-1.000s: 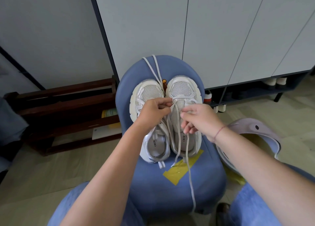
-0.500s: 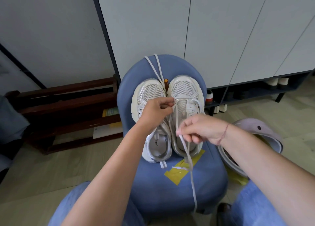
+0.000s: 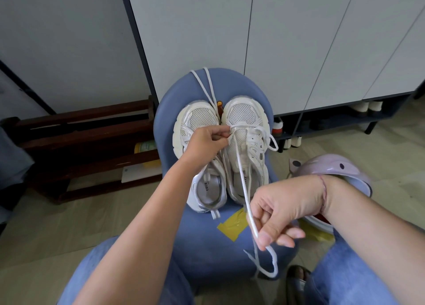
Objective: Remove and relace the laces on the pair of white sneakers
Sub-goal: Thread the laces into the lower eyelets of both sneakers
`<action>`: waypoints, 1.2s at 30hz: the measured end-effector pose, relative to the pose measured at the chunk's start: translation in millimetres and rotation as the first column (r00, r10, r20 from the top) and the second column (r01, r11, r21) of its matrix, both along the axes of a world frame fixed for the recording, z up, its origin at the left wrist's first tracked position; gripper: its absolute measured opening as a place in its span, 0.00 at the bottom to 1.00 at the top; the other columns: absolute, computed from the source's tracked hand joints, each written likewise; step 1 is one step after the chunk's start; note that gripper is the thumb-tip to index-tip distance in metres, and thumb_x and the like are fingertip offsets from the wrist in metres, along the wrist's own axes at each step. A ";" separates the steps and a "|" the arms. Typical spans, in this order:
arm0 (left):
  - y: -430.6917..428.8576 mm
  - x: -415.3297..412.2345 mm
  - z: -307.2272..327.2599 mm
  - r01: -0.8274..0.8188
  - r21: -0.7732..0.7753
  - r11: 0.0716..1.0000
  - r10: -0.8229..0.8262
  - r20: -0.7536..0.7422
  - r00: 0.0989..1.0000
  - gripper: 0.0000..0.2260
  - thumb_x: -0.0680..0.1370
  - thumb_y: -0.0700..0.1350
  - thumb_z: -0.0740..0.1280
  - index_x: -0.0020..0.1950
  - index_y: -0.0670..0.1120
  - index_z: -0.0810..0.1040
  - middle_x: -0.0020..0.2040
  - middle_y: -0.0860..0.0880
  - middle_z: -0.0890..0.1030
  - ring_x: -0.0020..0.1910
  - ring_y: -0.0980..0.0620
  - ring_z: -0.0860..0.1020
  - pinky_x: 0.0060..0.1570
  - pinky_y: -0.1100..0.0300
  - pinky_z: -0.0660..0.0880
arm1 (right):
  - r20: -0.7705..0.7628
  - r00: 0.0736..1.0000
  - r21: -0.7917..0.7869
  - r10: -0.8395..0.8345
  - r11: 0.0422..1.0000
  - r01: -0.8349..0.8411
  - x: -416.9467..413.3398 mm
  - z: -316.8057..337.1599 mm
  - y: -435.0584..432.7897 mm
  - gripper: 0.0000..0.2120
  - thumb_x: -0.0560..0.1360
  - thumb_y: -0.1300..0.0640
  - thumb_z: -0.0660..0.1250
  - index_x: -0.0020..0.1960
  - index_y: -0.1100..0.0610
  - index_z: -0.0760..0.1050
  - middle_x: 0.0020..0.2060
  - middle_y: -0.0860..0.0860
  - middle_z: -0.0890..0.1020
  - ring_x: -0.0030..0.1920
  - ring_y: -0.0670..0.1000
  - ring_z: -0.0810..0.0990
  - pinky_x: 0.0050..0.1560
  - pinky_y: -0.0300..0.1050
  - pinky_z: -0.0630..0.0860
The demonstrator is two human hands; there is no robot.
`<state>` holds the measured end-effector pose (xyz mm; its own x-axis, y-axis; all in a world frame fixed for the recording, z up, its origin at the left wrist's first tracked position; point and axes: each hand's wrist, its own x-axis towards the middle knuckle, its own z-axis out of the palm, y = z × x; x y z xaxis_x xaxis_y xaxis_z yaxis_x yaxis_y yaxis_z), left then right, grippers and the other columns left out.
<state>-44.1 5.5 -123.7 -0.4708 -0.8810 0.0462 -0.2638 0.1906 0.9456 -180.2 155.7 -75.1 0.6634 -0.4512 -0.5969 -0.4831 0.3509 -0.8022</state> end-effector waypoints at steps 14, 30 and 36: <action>-1.6 0.3 0.1 0.013 0.002 1.000 -0.013 -0.003 1.000 0.16 0.77 0.32 0.67 0.63 0.42 0.80 0.51 0.50 0.81 0.46 0.60 0.78 0.48 0.74 0.75 | 0.193 0.453 -0.354 -0.870 0.369 0.860 0.9 -19.2 -50.1 0.08 0.79 0.65 0.61 0.58 0.62 0.72 0.28 0.56 0.79 0.23 0.48 0.78 0.23 0.37 0.74; -2.2 0.4 -1.1 0.016 -0.024 1.000 -0.016 0.007 1.000 0.17 0.77 0.31 0.67 0.64 0.42 0.80 0.47 0.54 0.81 0.43 0.62 0.78 0.45 0.74 0.74 | -0.062 0.686 -0.397 -0.725 0.649 0.649 5.1 -29.6 -53.2 0.10 0.75 0.63 0.68 0.35 0.60 0.75 0.22 0.49 0.77 0.18 0.42 0.68 0.21 0.32 0.64; 0.2 0.8 1.7 0.018 -0.021 1.000 -0.018 0.006 1.000 0.16 0.77 0.32 0.67 0.64 0.42 0.79 0.51 0.51 0.82 0.46 0.59 0.78 0.48 0.72 0.76 | -0.043 0.637 -0.447 -0.770 0.585 0.677 7.1 -38.7 -49.1 0.10 0.76 0.60 0.68 0.36 0.58 0.75 0.24 0.50 0.79 0.19 0.43 0.70 0.21 0.33 0.64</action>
